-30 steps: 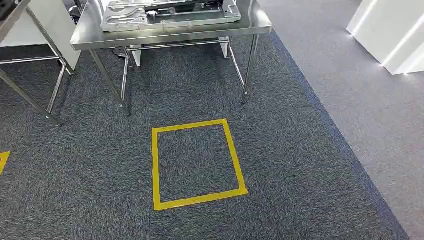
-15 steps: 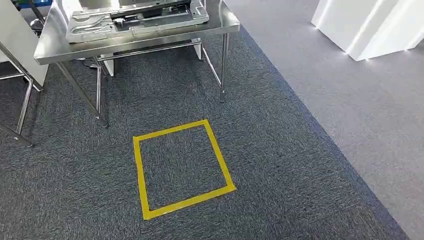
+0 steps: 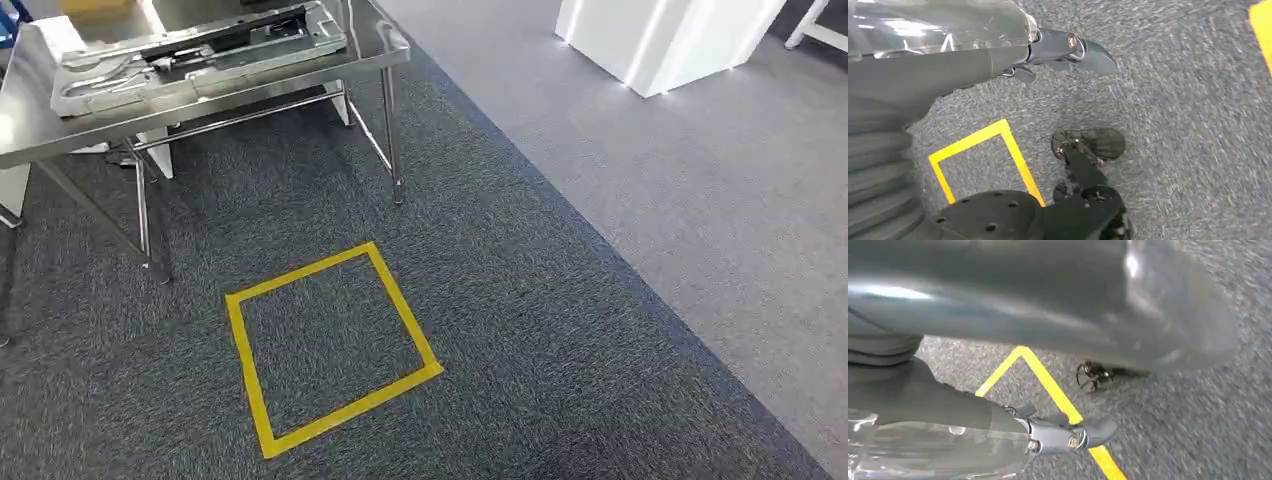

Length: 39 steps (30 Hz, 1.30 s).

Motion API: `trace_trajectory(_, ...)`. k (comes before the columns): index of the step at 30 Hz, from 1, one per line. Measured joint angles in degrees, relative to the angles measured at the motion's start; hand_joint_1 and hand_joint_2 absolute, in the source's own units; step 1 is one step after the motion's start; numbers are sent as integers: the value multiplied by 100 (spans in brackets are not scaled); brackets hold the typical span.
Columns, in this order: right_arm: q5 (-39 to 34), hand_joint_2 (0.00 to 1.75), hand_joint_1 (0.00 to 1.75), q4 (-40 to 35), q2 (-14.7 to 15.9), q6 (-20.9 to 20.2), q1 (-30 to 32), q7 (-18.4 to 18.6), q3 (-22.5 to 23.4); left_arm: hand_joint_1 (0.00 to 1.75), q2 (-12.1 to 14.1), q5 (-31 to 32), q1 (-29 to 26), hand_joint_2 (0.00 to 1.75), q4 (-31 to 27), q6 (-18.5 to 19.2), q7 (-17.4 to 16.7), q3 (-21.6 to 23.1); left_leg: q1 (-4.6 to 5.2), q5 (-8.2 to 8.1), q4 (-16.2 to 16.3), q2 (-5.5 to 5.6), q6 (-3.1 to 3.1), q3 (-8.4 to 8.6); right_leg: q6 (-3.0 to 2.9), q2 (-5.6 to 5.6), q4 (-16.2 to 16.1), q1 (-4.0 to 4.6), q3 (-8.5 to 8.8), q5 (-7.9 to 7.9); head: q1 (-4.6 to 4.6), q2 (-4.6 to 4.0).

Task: Take the parts from the cabinet and place them on the table.

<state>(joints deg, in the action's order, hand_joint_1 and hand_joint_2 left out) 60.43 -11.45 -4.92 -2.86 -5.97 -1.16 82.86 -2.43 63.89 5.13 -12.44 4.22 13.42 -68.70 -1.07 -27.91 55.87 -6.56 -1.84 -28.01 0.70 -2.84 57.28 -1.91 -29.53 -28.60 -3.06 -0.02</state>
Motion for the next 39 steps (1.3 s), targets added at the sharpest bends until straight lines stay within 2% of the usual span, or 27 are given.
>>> trace_trajectory(1,0,0,0,0,4,17,-2,0,0,0,0,0,9,175,0,2,0,-2,-37,-33,35,55,-47,-3,-62,67,-21,-19,-8,44,0,0)
trace_trajectory(3,0,0,0,0,7,37,-9,4,2,0,0,-9,4,175,0,2,-4,-9,-52,-505,628,472,-65,-251,-139,168,-20,13,-56,77,0,0)
trace_trajectory(5,0,0,0,0,13,46,-8,13,2,0,2,-35,-38,175,0,0,-11,-37,-32,-963,1611,567,-45,-712,-189,306,-16,79,-116,104,0,0)
trace_trajectory(6,0,0,0,0,13,48,-2,22,2,0,2,-37,-56,175,0,-2,-20,-44,-17,-1025,1918,584,-17,-869,-204,379,-14,118,-133,111,0,0)
trace_trajectory(7,-4,0,0,0,13,55,6,31,4,0,2,-44,-66,175,0,-2,-20,-54,6,-934,1933,595,29,-899,-217,452,-13,150,-137,118,0,0)
trace_trajectory(9,-7,0,0,0,13,57,18,33,4,0,2,-57,-66,175,0,-2,-20,-83,87,-433,1204,633,174,-591,-228,597,-14,223,-112,124,0,0)
trace_trajectory(10,-7,0,0,0,11,66,17,33,4,0,4,-70,-65,175,0,-4,-17,-101,136,-107,602,757,301,-335,-239,663,-14,254,-91,123,0,0)
trace_trajectory(11,-7,0,0,4,-19,72,22,31,4,0,45,-72,-71,175,0,-7,-9,-120,203,26,200,987,439,-193,-249,708,-19,232,-97,122,0,0)
trace_trajectory(12,-7,0,0,11,-61,76,2,22,4,0,59,-72,-75,175,2,-9,0,-125,195,3,137,1019,487,-179,-233,737,4,285,-114,124,0,0)
trace_trajectory(13,-9,0,0,4,-33,83,6,-9,4,0,50,-85,-64,175,2,-18,15,-127,221,18,112,939,445,-166,-217,794,4,227,-150,132,-2,0)
trace_trajectory(15,2,0,0,4,-37,79,36,-28,4,0,52,-94,-56,175,2,-57,39,-133,235,32,71,883,455,-163,-154,866,-30,208,-167,156,-4,0)
trace_trajectory(16,4,0,0,2,-35,72,36,-31,4,0,44,-105,-53,175,2,-70,50,-133,163,100,-62,838,455,-99,-125,856,-19,241,-146,150,-2,0)
trace_trajectory(17,11,0,0,2,-22,57,39,-39,4,0,37,-116,-49,175,2,-77,55,-133,153,139,-142,766,442,-45,-109,633,92,234,-194,84,-2,0)
trace_trajectory(18,24,0,0,2,-17,33,34,-44,4,0,26,-142,-60,175,2,-83,63,-136,150,151,-171,719,465,-32,-74,453,397,236,-360,-147,-2,0)
trace_trajectory(20,48,0,0,4,-15,17,23,-35,2,0,15,-153,-85,175,2,-96,81,-151,150,139,-160,581,457,-43,7,355,1325,168,-854,-590,-2,0)
trace_trajectory(21,50,0,0,4,-13,22,20,-28,2,0,9,-153,-91,175,2,-96,96,-160,149,123,-155,512,452,-46,46,343,1661,135,-1041,-675,-2,0)
trace_trajectory(23,50,0,0,2,-2,33,36,-22,2,0,-11,-151,-90,175,2,-92,118,-168,124,88,-128,396,418,-41,113,304,1545,75,-1015,-434,-2,0)
trace_trajectory(25,50,0,0,2,18,37,50,-20,2,0,-31,-144,-87,175,2,-79,122,-168,74,13,-55,291,350,-23,174,174,532,37,-494,96,-2,0)
trace_trajectory(26,50,0,0,2,20,35,48,-20,2,0,-35,-142,-87,175,2,-74,131,-168,71,-34,6,249,293,-6,181,13,49,23,-247,223,-2,0)
trace_trajectory(27,50,0,0,5,11,33,40,-17,2,0,-20,-136,-83,175,0,-74,140,-170,111,-82,41,223,238,-27,110,-95,90,64,-280,184,-2,0)
trace_trajectory(28,50,0,0,4,13,31,30,-17,2,0,-22,-135,-86,175,0,-74,149,-170,106,-108,65,192,205,-29,34,-10,106,61,-289,186,-2,0)
trace_trajectory(31,50,0,0,4,24,26,48,-15,0,0,-26,-136,-72,175,2,-81,164,-175,89,-141,67,63,109,28,-73,161,85,62,-322,192,-2,0)
trace_trajectory(33,59,0,0,4,24,20,45,-13,-4,0,-31,-151,-73,175,0,-98,168,-175,39,-415,371,443,43,-94,-135,238,76,50,-333,215,-4,0)
trace_trajectory(35,72,0,0,4,24,20,38,-11,-11,0,-31,-160,-103,175,0,-120,168,-195,37,-928,1362,570,27,-560,-172,343,78,74,-365,230,-2,0)
trace_trajectory(36,79,0,0,4,24,20,41,-4,-13,0,-31,-166,-118,175,2,-127,166,-219,38,-1061,1786,590,29,-771,-177,406,80,86,-374,233,-4,0)
trace_trajectory(37,83,0,0,4,24,20,49,-4,-13,0,-31,-170,-130,175,2,-127,166,-232,38,-1046,1986,596,40,-885,-178,474,81,97,-373,234,-4,0)
trace_trajectory(39,83,0,0,4,24,20,53,-2,-13,0,-31,-170,-133,175,2,-127,164,-254,39,-660,1545,606,90,-716,-177,604,87,109,-355,234,-2,0)
